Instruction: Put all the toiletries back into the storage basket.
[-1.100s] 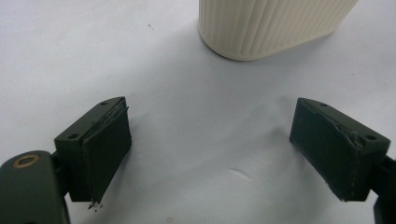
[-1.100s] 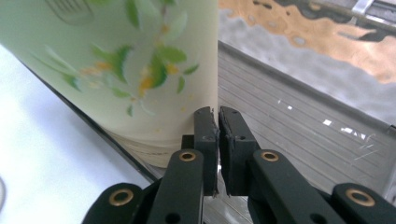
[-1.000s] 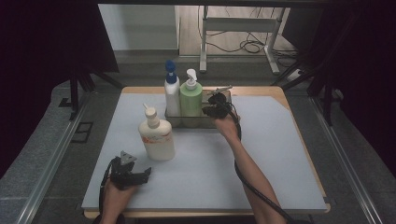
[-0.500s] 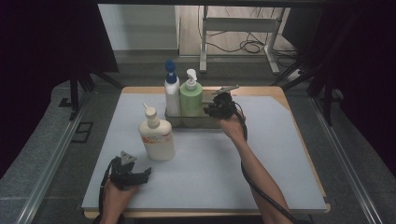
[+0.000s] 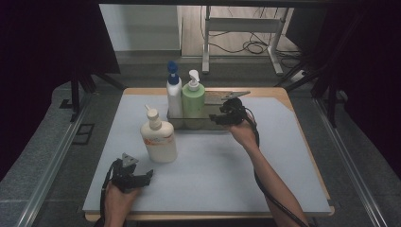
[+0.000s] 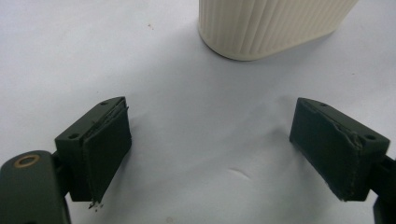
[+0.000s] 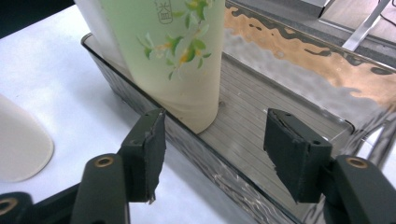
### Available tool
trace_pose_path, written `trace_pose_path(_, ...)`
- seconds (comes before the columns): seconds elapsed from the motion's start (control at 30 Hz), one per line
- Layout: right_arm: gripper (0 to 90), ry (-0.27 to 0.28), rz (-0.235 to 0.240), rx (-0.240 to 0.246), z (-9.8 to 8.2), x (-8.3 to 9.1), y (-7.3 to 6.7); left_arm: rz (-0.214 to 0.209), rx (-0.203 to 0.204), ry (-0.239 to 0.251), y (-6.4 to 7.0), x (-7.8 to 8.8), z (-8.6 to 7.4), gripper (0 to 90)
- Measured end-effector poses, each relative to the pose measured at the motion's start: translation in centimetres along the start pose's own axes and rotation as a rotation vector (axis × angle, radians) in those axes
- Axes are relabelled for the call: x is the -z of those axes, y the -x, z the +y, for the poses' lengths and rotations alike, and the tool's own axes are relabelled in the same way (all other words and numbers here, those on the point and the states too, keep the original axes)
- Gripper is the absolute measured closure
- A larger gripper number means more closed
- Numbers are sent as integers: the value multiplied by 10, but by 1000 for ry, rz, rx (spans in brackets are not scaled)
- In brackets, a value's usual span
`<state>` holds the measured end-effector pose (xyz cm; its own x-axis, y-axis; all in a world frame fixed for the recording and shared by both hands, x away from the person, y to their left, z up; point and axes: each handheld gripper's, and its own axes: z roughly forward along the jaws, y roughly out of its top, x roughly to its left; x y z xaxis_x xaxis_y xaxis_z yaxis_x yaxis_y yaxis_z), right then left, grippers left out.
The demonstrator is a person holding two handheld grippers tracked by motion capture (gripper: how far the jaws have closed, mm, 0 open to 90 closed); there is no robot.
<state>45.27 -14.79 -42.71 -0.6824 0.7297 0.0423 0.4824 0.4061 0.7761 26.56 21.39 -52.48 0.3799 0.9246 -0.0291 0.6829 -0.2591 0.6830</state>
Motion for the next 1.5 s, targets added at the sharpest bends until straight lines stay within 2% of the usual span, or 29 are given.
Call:
trace_pose_path(0.47,213,6,-4,55,-9,26,-9,0,0,3,0,0,0,123)
trace_pose_path(1.0,137,-14,19,113,-28,40,-22,-2,1,2,0,0,0,123)
trace_pose_path(1.23,127,-24,30,127,-40,50,-25,-1,1,2,0,0,0,123)
trace_pose_path(1.5,61,-31,36,135,-51,60,-28,-1,1,3,0,0,0,123)
